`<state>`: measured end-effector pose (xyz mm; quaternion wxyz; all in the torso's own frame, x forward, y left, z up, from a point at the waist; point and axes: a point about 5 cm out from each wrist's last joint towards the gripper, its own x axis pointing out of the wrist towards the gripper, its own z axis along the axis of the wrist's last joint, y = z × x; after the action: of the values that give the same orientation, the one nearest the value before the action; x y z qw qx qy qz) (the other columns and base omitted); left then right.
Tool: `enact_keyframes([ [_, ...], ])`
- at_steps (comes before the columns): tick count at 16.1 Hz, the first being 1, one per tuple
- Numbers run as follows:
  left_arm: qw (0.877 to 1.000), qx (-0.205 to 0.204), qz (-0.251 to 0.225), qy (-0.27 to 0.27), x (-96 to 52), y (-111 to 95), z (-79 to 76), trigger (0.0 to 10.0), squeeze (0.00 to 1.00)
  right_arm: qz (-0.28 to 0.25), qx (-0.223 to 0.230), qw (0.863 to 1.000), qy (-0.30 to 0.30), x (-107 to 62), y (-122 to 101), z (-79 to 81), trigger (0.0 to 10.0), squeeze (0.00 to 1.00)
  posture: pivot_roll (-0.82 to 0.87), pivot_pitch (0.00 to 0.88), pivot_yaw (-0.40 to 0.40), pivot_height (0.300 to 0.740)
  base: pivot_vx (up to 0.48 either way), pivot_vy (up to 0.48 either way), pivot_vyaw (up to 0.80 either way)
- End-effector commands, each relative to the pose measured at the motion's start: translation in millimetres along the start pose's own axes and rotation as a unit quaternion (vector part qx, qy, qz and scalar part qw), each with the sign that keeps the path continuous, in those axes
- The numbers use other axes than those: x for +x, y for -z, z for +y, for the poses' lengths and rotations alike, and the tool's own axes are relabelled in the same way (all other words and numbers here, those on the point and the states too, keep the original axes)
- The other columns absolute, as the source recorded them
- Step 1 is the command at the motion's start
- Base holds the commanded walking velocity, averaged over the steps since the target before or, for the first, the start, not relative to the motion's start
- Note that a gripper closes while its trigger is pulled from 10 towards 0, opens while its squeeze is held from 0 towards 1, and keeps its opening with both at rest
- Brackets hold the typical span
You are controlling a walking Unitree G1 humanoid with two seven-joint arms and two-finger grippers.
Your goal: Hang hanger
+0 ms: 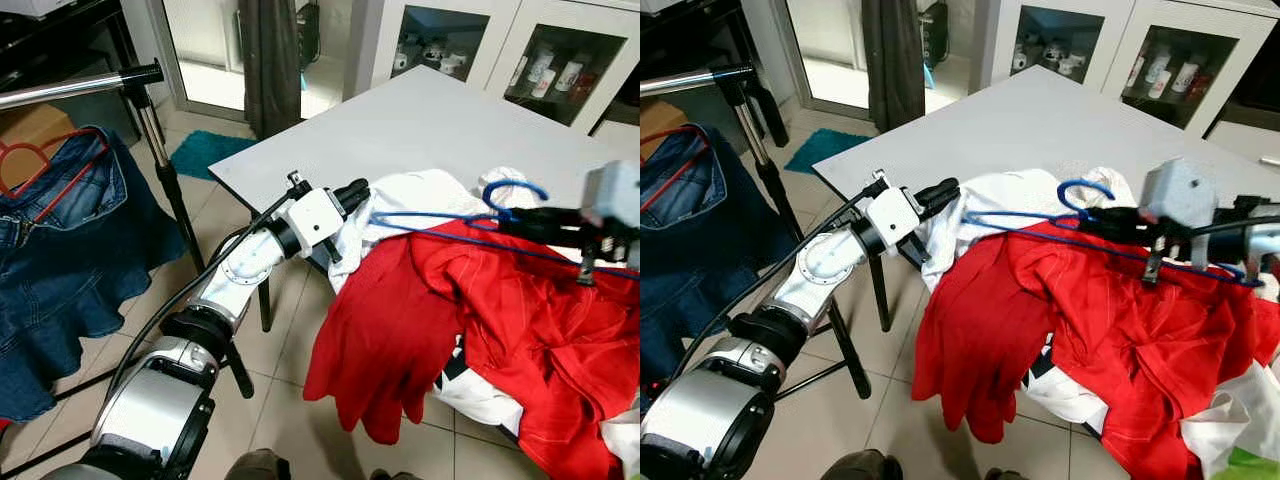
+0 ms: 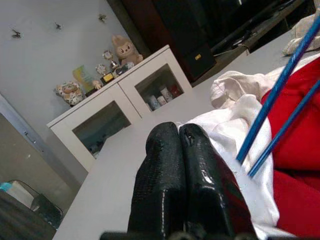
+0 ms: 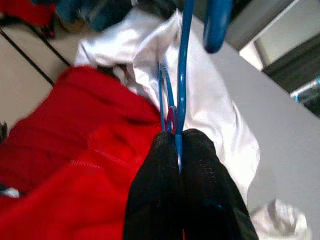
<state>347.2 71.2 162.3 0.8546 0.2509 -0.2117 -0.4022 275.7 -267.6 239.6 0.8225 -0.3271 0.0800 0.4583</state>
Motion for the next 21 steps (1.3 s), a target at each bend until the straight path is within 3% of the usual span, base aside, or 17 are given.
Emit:
enact_keyframes([
  [1,1.000,0.020,-0.022,0.007,6.8,-11,4.3,10.0,0.00,0.024,-0.007,1.000,0.010,-6.6,3,-2.6,10.0,0.00,0.06,0.034,0.016,0.740,0.000,0.000,0.00],
  [3,0.999,0.021,-0.023,0.009,7.0,-11,4.6,10.0,0.00,0.054,-0.004,0.998,0.023,-18.5,11,-5.4,10.0,0.00,0.05,0.033,0.020,0.740,0.000,0.000,0.00],
  [6,0.999,0.021,-0.024,0.011,7.8,-11,4.5,10.0,0.00,0.060,-0.005,0.997,0.040,-22.0,10,-8.0,10.0,0.00,0.04,0.030,0.024,0.740,0.000,0.000,0.00],
  [9,0.999,0.021,-0.029,0.013,11.1,-14,4.0,10.0,0.00,0.022,-0.003,0.999,0.046,-5.9,-1,-3.2,10.0,0.00,0.04,0.031,0.025,0.740,0.000,0.000,0.00],
  [13,0.999,0.021,-0.030,0.014,10.5,-14,3.8,10.0,0.00,0.025,0.013,0.994,0.105,-0.1,1,-13.2,10.0,0.00,0.04,0.031,0.025,0.740,0.000,0.000,0.00],
  [15,0.999,0.022,-0.030,0.014,9.9,-14,4.4,10.0,0.00,0.028,0.022,0.993,0.114,2.7,2,-10.9,10.0,0.00,0.05,0.034,0.025,0.740,0.000,0.000,0.00],
  [17,0.999,0.024,-0.029,0.015,10.1,-14,4.8,10.0,0.00,0.028,0.040,0.990,0.133,-2.3,5,-13.3,10.0,0.00,0.05,0.034,0.025,0.740,0.000,0.000,0.00],
  [21,0.999,0.024,-0.028,0.017,9.9,-14,4.6,10.0,0.00,-0.028,0.041,0.991,0.127,-19.4,-6,-10.5,10.0,0.00,0.04,0.033,0.033,0.740,0.000,0.000,0.00],
])
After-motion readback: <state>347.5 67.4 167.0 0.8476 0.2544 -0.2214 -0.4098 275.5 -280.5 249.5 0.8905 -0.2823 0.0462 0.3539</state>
